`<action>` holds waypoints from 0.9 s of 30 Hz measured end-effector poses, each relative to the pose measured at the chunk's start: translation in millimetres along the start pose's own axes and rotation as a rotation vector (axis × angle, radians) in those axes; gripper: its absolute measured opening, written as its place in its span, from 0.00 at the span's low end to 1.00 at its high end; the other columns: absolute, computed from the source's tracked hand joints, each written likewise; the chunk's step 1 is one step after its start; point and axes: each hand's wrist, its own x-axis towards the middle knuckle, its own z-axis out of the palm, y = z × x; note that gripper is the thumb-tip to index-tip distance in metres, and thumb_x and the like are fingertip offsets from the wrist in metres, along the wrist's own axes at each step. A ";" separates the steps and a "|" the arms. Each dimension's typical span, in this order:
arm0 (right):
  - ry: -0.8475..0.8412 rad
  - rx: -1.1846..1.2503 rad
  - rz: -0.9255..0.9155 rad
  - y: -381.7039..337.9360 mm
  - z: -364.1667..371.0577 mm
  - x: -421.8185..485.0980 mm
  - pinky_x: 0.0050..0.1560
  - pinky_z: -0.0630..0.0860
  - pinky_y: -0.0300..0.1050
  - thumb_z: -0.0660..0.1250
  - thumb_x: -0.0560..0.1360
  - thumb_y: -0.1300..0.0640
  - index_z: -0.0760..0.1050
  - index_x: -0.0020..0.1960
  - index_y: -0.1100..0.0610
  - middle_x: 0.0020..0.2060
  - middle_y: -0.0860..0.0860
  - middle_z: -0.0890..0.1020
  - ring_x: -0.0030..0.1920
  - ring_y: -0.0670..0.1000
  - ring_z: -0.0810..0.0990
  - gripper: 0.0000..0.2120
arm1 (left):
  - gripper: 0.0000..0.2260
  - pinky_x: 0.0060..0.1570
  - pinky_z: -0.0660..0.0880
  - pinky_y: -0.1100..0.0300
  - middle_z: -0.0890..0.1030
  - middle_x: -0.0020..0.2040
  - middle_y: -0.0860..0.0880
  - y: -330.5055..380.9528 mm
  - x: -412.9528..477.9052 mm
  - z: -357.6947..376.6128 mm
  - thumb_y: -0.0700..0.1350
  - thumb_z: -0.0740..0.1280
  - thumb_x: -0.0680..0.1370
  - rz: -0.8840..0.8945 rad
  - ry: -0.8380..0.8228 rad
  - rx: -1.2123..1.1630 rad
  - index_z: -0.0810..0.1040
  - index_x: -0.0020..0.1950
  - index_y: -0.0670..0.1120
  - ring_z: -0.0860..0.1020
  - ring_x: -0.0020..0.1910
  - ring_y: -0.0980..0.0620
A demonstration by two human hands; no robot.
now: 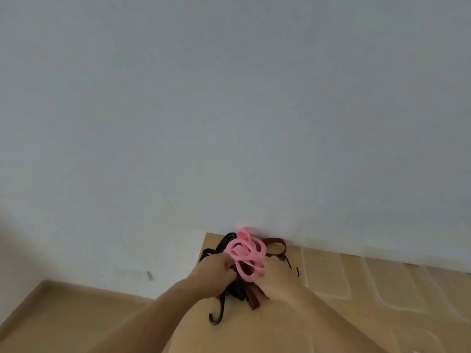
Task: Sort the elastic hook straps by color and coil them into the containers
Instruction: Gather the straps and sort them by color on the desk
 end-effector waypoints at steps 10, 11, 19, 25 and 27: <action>0.052 -0.214 -0.025 -6.7 42.4 76.0 0.59 0.77 0.52 0.62 0.78 0.52 0.65 0.73 0.51 0.69 0.53 0.70 0.68 0.58 0.68 0.24 | 0.12 0.43 0.75 0.57 0.81 0.50 0.50 -41.9 23.6 8.7 0.44 0.61 0.76 -0.070 0.143 -0.054 0.77 0.57 0.48 0.77 0.43 0.52; 0.087 -0.195 -0.055 -6.5 41.9 75.1 0.55 0.78 0.50 0.62 0.78 0.53 0.68 0.71 0.51 0.67 0.52 0.72 0.66 0.57 0.71 0.21 | 0.10 0.42 0.75 0.56 0.81 0.48 0.47 -40.3 24.9 7.6 0.44 0.60 0.76 -0.066 0.160 -0.059 0.77 0.55 0.47 0.77 0.42 0.51; 0.228 0.100 -0.106 -3.6 0.1 58.8 0.30 0.68 0.39 0.61 0.76 0.41 0.68 0.38 0.42 0.32 0.42 0.76 0.33 0.41 0.75 0.10 | 0.13 0.42 0.75 0.59 0.78 0.48 0.55 -16.2 36.9 -0.1 0.49 0.65 0.77 -0.021 0.168 -0.171 0.72 0.62 0.53 0.76 0.43 0.55; 0.174 0.410 -0.226 2.3 -39.7 37.2 0.33 0.68 0.31 0.64 0.73 0.39 0.72 0.43 0.32 0.36 0.35 0.81 0.33 0.36 0.77 0.01 | 0.35 0.65 0.68 0.58 0.67 0.75 0.49 2.7 40.5 -23.3 0.51 0.72 0.75 0.026 0.161 -0.334 0.59 0.78 0.51 0.69 0.71 0.49; 0.198 0.498 -0.279 -1.9 -52.8 29.5 0.33 0.72 0.31 0.64 0.70 0.36 0.75 0.45 0.33 0.36 0.38 0.83 0.33 0.38 0.80 0.05 | 0.28 0.63 0.74 0.55 0.78 0.65 0.49 6.2 37.1 -29.1 0.50 0.73 0.72 0.103 0.013 -0.475 0.69 0.71 0.52 0.78 0.62 0.51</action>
